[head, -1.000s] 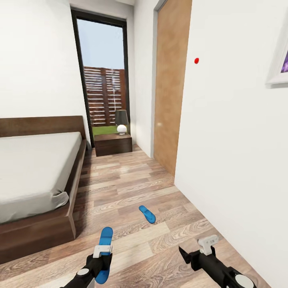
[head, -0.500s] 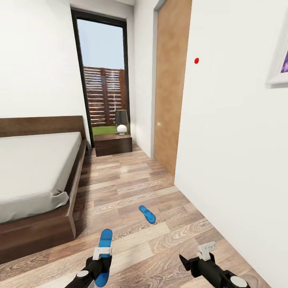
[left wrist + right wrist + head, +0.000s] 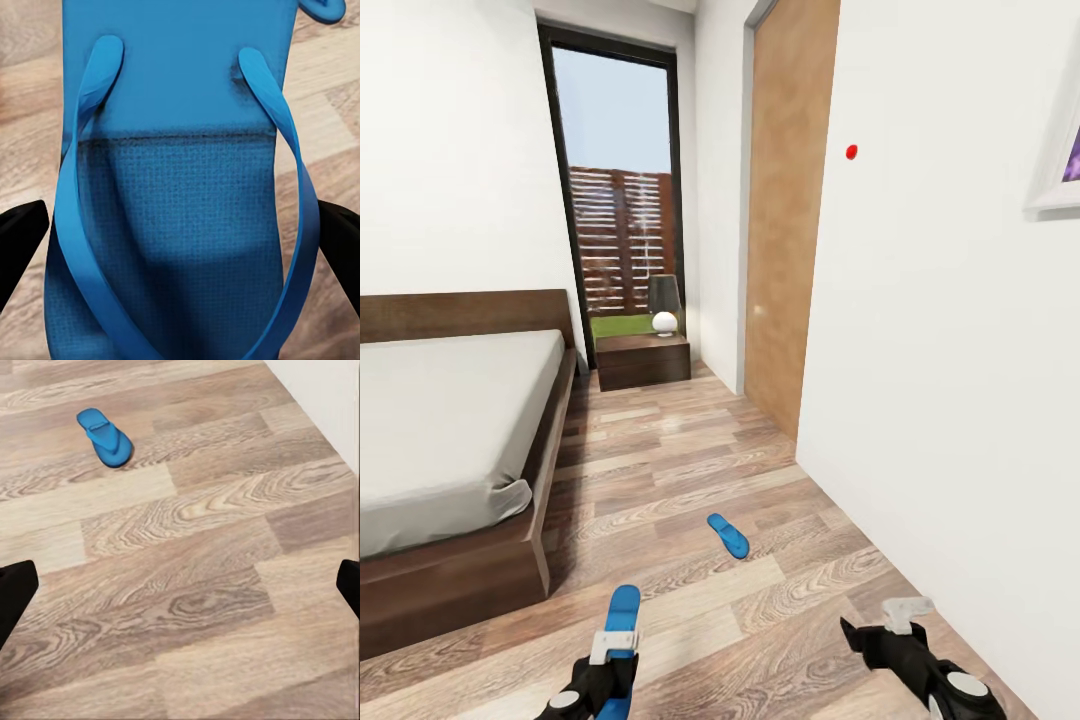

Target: In the bedroom, move the book from the bed onto either nightstand, and place the two sandals side by side next to the bed.

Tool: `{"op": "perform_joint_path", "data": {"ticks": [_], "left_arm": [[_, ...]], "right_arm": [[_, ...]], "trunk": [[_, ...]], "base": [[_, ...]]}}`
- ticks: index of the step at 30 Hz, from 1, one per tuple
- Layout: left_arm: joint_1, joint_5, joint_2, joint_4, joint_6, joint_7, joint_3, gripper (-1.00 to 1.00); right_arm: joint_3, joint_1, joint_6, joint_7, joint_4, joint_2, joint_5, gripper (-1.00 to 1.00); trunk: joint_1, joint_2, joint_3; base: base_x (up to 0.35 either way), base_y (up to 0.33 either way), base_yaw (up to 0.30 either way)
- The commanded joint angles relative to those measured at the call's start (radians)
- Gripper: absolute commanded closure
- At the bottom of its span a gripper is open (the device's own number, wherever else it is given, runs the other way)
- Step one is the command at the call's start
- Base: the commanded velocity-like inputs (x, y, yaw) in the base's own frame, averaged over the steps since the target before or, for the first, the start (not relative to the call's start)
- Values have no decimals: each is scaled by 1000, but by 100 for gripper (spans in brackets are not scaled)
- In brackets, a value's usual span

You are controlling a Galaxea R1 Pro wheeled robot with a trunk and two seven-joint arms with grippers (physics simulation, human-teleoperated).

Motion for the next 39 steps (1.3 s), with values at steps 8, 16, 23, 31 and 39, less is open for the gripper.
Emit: {"op": "perform_joint_path", "data": {"ticks": [8, 16, 23, 31, 39], "left_arm": [[-1, 0, 0, 6, -7, 0, 0, 100], [0, 0, 0, 7, -8, 0, 0, 100], [1, 0, 0, 7, -8, 0, 1, 100], [1, 0, 0, 7, -8, 0, 1, 100], [1, 0, 0, 7, -8, 0, 1, 100]], "right_arm": [[-80, 0, 28, 74, -114, 3, 8, -100], [-88, 0, 80, 88, -130, 4, 8, -100], [-78, 1, 84, 95, -132, 7, 8, -100], [-73, 0, 91, 96, -131, 8, 10, -100], [-70, 0, 93, 97, -130, 8, 13, -100]], "trunk": [[0, 0, -1], [0, 0, -1], [0, 0, -1], [0, 0, -8], [0, 0, -20]], "base": [[0, 0, 0], [0, 0, 0], [0, 0, 0], [0, 0, 35], [0, 0, 69]]}}
